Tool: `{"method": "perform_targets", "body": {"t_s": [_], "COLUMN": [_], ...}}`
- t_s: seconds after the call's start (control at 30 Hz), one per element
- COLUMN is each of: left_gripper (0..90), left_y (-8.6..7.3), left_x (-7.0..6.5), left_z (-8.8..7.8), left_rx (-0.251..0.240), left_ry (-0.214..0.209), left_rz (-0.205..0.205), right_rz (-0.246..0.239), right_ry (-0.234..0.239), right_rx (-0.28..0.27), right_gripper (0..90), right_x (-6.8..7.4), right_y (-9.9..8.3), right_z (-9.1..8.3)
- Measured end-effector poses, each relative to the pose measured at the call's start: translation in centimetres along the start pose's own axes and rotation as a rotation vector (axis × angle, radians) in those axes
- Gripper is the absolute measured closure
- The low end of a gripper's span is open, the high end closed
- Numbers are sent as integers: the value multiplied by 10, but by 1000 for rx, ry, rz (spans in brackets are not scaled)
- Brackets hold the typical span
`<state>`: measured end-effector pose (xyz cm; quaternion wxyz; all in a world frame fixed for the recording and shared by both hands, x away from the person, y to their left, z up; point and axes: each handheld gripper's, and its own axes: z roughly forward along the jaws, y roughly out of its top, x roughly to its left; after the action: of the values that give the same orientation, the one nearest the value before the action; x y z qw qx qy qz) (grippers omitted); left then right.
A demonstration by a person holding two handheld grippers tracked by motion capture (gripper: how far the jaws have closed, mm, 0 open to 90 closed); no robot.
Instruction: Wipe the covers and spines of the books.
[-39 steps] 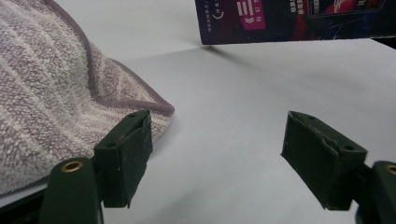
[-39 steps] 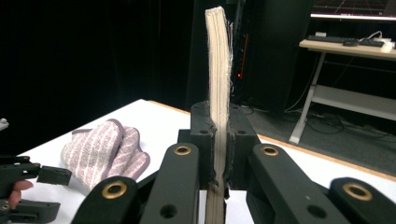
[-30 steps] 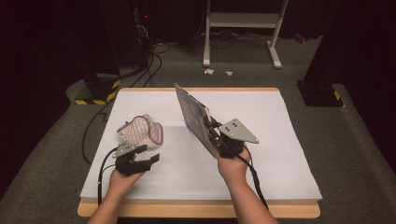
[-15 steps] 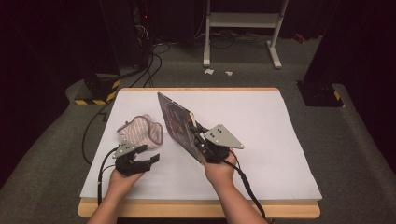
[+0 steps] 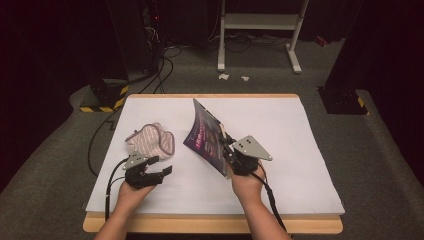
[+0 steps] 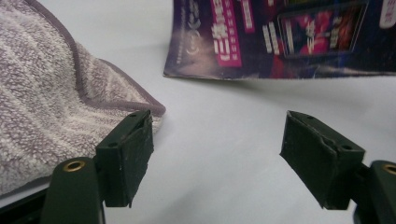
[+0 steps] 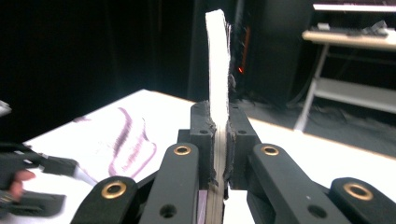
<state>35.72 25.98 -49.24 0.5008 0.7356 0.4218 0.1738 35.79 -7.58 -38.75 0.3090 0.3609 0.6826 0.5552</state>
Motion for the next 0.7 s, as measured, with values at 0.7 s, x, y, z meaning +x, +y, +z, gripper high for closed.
{"method": "perform_targets", "body": {"t_s": [0.7], "left_gripper": [253], "left_y": [1], "left_x": [-10], "left_z": [3], "left_rx": [10], "left_ry": [-15], "left_rz": [34], "right_rz": [95], "right_ry": [-133], "right_rx": [145], "right_gripper": [829], "right_x": [-52], "right_y": [-72], "right_z": [-13]}}
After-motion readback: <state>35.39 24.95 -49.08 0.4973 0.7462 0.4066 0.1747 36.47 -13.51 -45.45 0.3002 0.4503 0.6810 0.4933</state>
